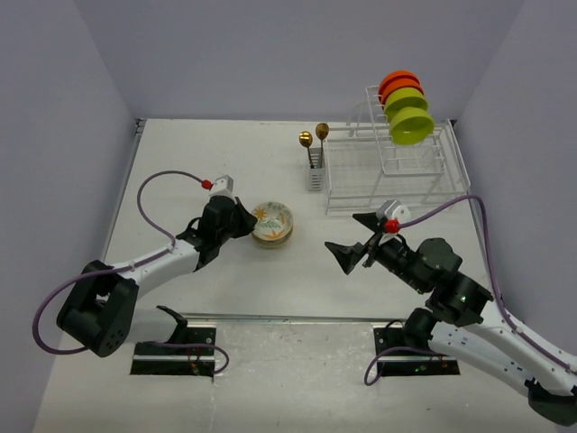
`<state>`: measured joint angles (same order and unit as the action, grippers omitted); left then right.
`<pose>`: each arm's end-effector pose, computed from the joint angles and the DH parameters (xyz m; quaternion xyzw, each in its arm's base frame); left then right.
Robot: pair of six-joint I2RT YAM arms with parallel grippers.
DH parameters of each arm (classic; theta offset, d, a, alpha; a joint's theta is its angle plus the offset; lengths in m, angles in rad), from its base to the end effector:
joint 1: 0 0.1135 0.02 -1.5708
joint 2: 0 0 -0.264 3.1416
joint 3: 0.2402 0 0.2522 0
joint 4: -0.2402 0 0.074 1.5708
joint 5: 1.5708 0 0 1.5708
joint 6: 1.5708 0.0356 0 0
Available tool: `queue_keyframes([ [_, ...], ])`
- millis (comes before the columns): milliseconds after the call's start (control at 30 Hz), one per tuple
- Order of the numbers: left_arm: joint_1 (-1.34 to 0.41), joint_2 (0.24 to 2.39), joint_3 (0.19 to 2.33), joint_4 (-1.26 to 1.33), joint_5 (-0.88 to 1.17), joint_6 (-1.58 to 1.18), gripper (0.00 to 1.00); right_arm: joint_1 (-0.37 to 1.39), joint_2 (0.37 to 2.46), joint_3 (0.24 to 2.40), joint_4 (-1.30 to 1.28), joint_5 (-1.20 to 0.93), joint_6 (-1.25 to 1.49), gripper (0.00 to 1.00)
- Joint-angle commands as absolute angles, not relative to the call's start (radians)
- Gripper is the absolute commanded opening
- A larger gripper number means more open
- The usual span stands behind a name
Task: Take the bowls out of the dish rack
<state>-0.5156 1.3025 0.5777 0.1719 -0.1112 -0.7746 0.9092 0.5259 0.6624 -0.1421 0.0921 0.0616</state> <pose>0.2336 -0.1278 0.1931 -0.1394 0.8611 -0.2538 0.4179 0.0859 0.1050 0.3382 -0.2617 0.6590 0.2998 0.6382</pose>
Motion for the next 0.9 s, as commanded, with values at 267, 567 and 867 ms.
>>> queue_keyframes([
  [267,-0.508,1.315,0.575,0.296,-0.081,-0.799,0.10,0.908,0.534,0.650,-0.109,0.028,0.058,0.99],
  [567,-0.506,1.305,0.558,0.305,-0.078,-0.804,0.20,0.908,0.542,0.646,-0.109,0.012,0.055,0.99],
  [867,-0.506,1.145,0.586,0.122,-0.161,-0.778,0.69,0.891,0.567,0.675,-0.112,0.194,0.118,0.99],
])
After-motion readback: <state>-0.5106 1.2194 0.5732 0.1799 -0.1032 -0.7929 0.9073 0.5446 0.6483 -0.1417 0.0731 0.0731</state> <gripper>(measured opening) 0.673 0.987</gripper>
